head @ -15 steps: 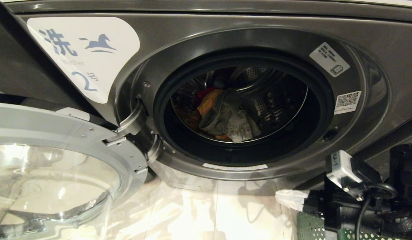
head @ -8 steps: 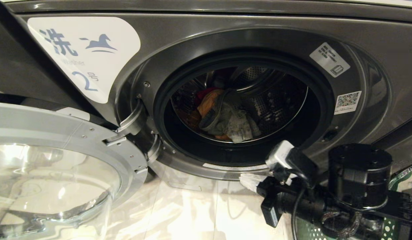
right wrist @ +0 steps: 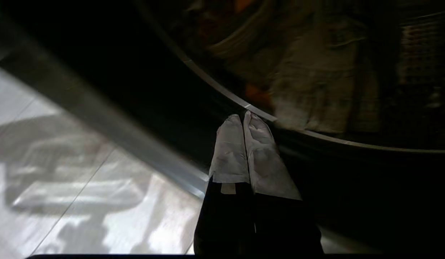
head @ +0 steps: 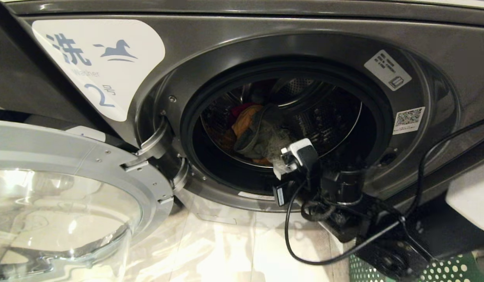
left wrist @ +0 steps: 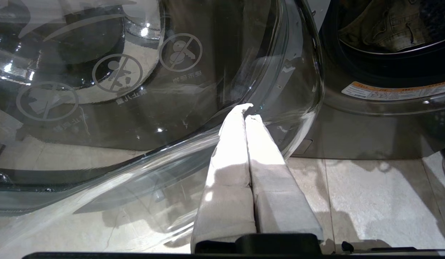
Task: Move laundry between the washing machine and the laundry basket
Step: Pick a cloth and place it into the basket
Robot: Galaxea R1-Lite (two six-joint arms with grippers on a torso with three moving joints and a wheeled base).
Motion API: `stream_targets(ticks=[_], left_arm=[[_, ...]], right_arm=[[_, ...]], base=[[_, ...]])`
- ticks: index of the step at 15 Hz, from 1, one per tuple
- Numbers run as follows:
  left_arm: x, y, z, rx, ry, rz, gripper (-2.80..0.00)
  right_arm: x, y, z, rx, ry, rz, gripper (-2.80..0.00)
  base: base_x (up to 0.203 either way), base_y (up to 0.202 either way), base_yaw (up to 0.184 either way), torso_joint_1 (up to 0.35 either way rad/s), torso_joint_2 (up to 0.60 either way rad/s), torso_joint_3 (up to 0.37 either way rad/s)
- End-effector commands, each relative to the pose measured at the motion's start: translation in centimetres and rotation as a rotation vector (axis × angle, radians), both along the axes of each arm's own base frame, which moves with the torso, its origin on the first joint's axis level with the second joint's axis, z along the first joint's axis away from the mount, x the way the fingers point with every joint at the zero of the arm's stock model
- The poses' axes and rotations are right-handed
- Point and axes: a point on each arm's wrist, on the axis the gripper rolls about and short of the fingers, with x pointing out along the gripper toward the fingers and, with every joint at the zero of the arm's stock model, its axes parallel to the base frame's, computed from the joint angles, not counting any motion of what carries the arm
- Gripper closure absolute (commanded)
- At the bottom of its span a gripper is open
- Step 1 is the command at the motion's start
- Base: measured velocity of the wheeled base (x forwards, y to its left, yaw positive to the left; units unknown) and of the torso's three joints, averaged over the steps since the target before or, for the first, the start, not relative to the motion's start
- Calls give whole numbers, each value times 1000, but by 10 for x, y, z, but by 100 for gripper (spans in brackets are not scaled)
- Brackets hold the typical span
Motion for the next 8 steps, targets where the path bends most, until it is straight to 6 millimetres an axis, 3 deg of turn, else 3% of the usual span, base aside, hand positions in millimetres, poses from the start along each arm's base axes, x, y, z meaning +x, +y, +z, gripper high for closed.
stream_targets(ticks=[1, 4, 8], left_arm=[[3, 0, -11, 0, 41, 1, 0], [3, 0, -11, 0, 41, 1, 0], [3, 0, -11, 0, 41, 1, 0]], right_arm=[[41, -7, -14, 7, -1, -79, 0], [83, -16, -9, 49, -14, -147, 0], [108, -5, -3, 82, -44, -150, 0]], base=[[0, 0, 0, 0, 0, 0], [0, 0, 0, 0, 0, 0], [0, 0, 0, 0, 0, 0]])
